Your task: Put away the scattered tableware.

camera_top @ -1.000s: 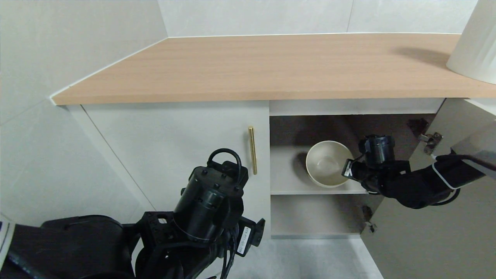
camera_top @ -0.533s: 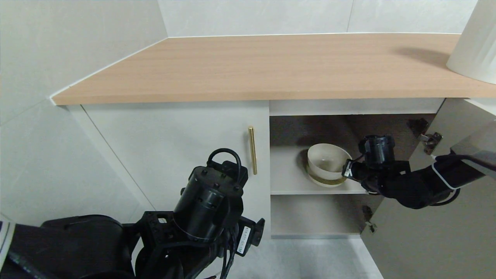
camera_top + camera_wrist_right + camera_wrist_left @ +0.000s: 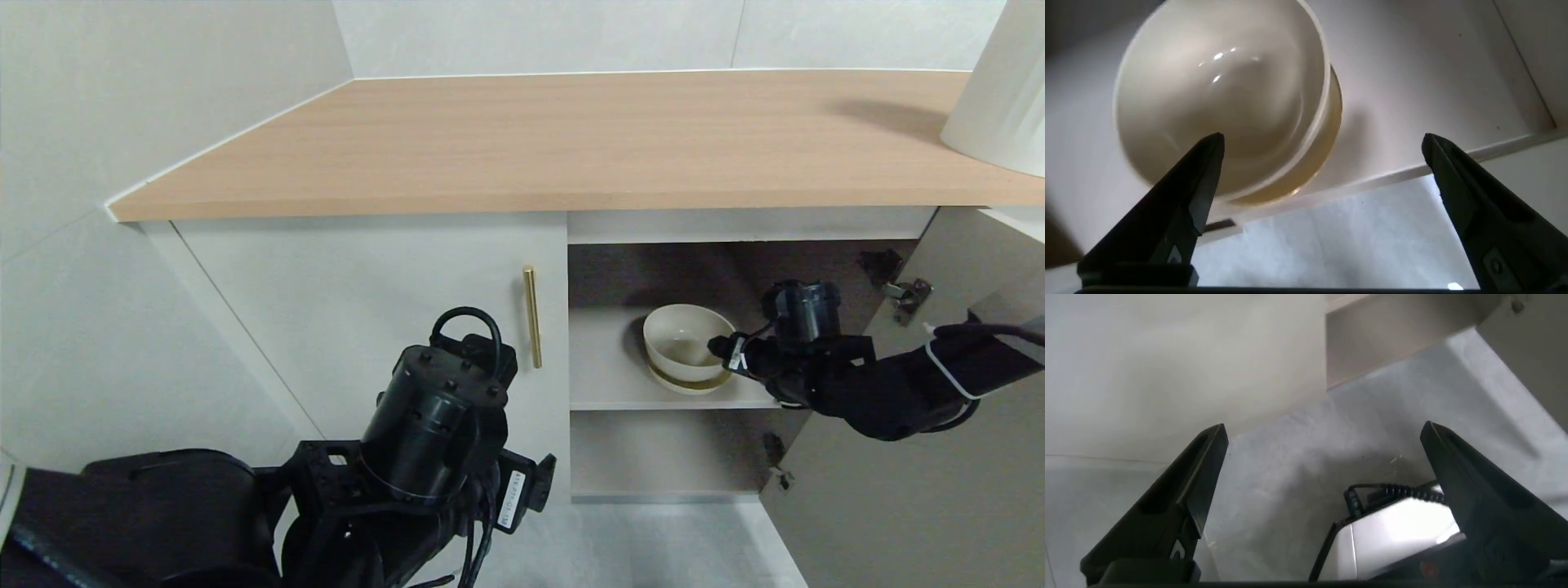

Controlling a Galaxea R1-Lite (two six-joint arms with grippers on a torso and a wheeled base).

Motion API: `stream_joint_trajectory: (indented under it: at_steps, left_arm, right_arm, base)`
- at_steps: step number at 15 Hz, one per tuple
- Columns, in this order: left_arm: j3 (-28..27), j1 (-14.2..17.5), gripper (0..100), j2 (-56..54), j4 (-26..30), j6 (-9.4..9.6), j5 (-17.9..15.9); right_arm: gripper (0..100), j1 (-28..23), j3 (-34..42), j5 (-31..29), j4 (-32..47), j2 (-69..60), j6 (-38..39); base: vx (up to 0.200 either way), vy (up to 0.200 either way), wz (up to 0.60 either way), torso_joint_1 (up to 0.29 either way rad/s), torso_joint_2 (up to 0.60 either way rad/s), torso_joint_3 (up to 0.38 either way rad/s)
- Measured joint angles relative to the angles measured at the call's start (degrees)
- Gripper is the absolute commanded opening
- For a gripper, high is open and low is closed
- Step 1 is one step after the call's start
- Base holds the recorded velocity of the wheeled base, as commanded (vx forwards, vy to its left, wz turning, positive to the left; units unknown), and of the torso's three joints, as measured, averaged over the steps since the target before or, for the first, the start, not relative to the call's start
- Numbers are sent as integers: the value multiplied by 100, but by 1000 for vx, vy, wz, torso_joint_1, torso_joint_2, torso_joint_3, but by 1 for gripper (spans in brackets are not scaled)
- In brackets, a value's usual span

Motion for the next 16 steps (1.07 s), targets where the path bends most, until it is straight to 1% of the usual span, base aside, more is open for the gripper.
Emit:
stream_joint_trajectory:
  at_steps: [1, 2, 4, 5, 7, 9, 10, 11, 12, 14, 15, 16]
  left_arm:
    - [-16, 89, 100, -35, -2, -27, -5]
    - [-27, 254, 100, -85, -60, -46, -16]
    - [-32, 688, 100, -240, -297, -112, -35]
    - [-27, 866, 100, -361, -407, -132, -33]
    - [63, 1152, 100, -661, -435, -123, -22]
    - [274, 1468, 100, -1095, -435, -38, -51]
    - [417, 1632, 100, -1369, -427, 24, -117]
    - [579, 1781, 100, -1676, -413, 107, -252]
    - [770, 1930, 100, -2029, -361, 191, -479]
    - [1075, 2115, 100, -2616, -46, 285, -908]
    - [1184, 2172, 100, -2842, 263, 288, -987]
    - [1219, 2198, 100, -2979, 304, 282, -1002]
  right_arm:
    - [100, 30, 91, 85, 41, -138, -17]
    - [100, 82, 191, 202, 134, -319, -30]
    - [100, 215, 393, 394, 558, -813, -79]
    - [100, 305, 466, 439, 936, -1145, -121]
    - [100, 558, 561, 494, 1888, -2004, -191]
    - [100, 866, 618, 550, 2984, -2950, -228]
    - [100, 1022, 667, 586, 3519, -3396, -239]
    - [100, 1148, 734, 616, 3896, -3807, -246]
    - [100, 1246, 866, 641, 4184, -4196, -250]
    - [100, 1349, 1150, 650, 4362, -4684, -250]
    - [100, 1392, 1300, 652, 4351, -4857, -252]
    - [100, 1474, 1447, 657, 4370, -4973, -255]
  base:
    - [0, 0, 0, 0, 0, 0]
    - [0, 0, 0, 0, 0, 0]
    - [0, 0, 0, 0, 0, 0]
    - [0, 0, 0, 0, 0, 0]
    - [0, 0, 0, 0, 0, 0]
    - [0, 0, 0, 0, 0, 0]
    - [0, 0, 0, 0, 0, 0]
    - [0, 0, 0, 0, 0, 0]
    - [0, 0, 0, 0, 0, 0]
    - [0, 0, 0, 0, 0, 0]
    - [0, 0, 0, 0, 0, 0]
    - [0, 0, 0, 0, 0, 0]
